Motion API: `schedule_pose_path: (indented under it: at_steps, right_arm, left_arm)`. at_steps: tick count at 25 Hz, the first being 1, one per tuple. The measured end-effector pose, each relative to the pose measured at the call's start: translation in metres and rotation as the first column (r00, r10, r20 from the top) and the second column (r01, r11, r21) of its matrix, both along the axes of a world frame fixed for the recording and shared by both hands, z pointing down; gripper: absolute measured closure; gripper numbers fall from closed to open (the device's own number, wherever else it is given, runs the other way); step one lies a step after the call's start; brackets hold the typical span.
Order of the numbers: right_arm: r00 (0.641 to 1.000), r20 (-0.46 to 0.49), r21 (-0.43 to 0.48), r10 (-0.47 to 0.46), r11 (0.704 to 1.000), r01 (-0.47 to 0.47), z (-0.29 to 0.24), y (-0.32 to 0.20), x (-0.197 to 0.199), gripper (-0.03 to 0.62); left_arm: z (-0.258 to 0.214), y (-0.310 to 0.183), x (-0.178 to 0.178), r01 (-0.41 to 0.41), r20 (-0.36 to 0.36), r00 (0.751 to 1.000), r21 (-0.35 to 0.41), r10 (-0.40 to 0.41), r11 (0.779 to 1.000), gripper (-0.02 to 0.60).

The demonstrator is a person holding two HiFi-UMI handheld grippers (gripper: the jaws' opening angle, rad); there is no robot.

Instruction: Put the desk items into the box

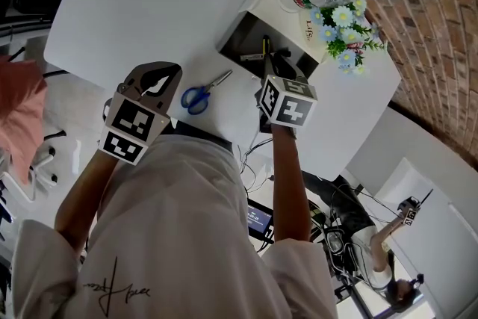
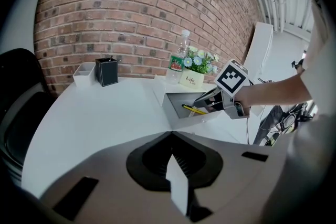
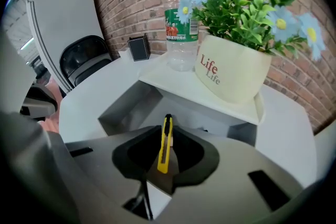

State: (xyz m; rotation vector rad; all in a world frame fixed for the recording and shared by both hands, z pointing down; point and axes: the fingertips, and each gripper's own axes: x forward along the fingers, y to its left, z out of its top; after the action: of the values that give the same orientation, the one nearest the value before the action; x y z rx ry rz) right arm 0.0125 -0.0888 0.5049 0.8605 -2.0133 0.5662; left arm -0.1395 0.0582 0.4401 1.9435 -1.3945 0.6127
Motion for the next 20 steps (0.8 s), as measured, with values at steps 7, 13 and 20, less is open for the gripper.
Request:
schedule_pose_path:
  at_steps: [7,13,20]
  right_arm:
    - [0.999,0.027,0.035,0.023,0.999,-0.024,-0.015,0.000,0.007,0.516]
    - [0.998,0.043,0.045,0.049,0.998,-0.050,-0.022,0.006,0.019,0.528]
    - [0.993,0.078,0.063,0.089,0.994,-0.094,-0.032,0.015,0.032,0.539]
  left_arm:
    - [-0.008,-0.004,0.013,-0.011,-0.093,0.996,0.010,0.011,1.000,0.577]
    - [-0.013,-0.007,0.025,-0.022,-0.169,0.985,0.006,0.023,1.000,0.577]
    - [-0.013,0.000,0.046,-0.083,-0.175,0.981,0.007,0.083,0.997,0.577]
